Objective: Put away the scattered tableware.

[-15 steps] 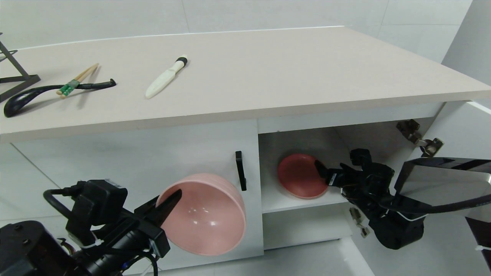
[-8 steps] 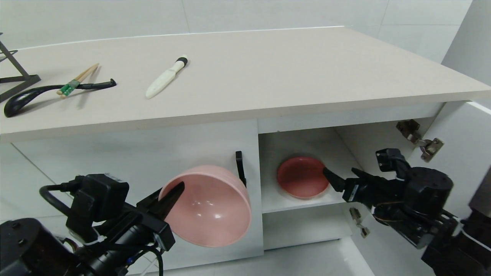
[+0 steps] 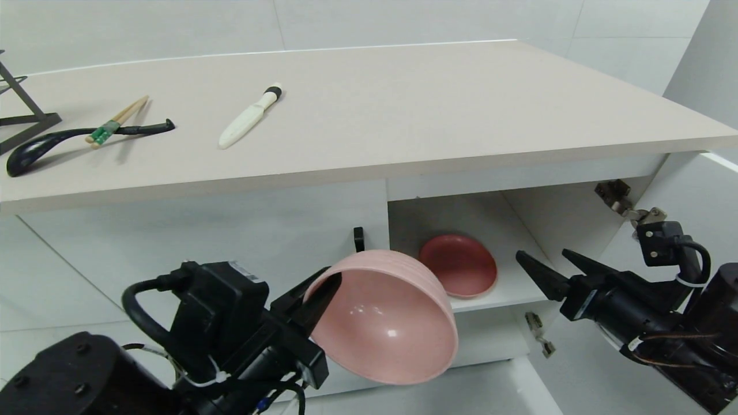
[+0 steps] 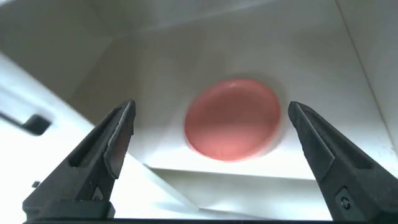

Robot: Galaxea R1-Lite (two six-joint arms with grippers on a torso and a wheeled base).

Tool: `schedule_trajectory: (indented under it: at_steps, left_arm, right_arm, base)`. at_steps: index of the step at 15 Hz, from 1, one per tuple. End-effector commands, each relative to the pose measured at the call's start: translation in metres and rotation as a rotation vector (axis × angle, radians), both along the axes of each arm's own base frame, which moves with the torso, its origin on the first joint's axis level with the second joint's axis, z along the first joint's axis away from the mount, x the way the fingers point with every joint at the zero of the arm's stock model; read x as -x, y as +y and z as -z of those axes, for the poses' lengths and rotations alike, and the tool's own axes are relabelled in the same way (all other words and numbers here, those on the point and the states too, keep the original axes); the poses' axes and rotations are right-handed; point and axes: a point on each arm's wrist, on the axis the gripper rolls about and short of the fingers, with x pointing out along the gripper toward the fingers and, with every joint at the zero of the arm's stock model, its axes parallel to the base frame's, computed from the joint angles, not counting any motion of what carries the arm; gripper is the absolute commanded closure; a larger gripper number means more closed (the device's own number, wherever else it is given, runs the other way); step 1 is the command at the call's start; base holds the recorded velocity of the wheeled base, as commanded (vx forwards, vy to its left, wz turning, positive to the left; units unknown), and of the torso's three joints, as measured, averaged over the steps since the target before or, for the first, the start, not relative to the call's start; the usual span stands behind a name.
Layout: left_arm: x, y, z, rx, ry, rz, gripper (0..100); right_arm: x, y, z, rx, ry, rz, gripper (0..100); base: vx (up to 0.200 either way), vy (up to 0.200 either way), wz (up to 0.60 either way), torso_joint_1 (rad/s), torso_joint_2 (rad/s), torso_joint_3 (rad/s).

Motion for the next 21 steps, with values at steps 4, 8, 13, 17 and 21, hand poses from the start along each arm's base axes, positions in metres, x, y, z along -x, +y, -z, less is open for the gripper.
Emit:
schedule_trajectory:
  at_steps: [4,8,13,17,21]
  left_arm:
    - [-0.006,-0.038,0.024,-0.084,0.040,0.050,100]
    - [-0.015,-0.059,0.029,-0.109,0.020,0.065,100]
    - [-0.032,-0.093,0.036,-0.022,0.042,-0.070,100]
    - [-0.044,-0.110,0.051,0.022,0.080,-0.152,100]
    - [-0.064,-0.126,0.052,0.087,0.064,-0.244,100]
  right_arm:
    - [0.016,-0.008,-0.002,-0.002,0.001,-0.003,0]
    - [0.009,-0.006,-0.011,-0.018,-0.042,0.007,0]
    - [0.006,-0.005,-0.028,-0.056,-0.118,0.009,0]
    - [0.006,-0.004,-0.029,-0.059,-0.121,0.005,0]
    - [0.009,-0.003,-0.031,-0.063,-0.128,-0.004,0]
  base:
    - [0.000,0.000,0.00,0.000,0.00,0.000]
    - [0.000,0.000,0.00,0.000,0.00,0.000]
    - [0.000,0.000,0.00,0.000,0.00,0.000]
    - [0.000,0.000,0.00,0.000,0.00,0.000]
    - [0.000,0.000,0.00,0.000,0.00,0.000]
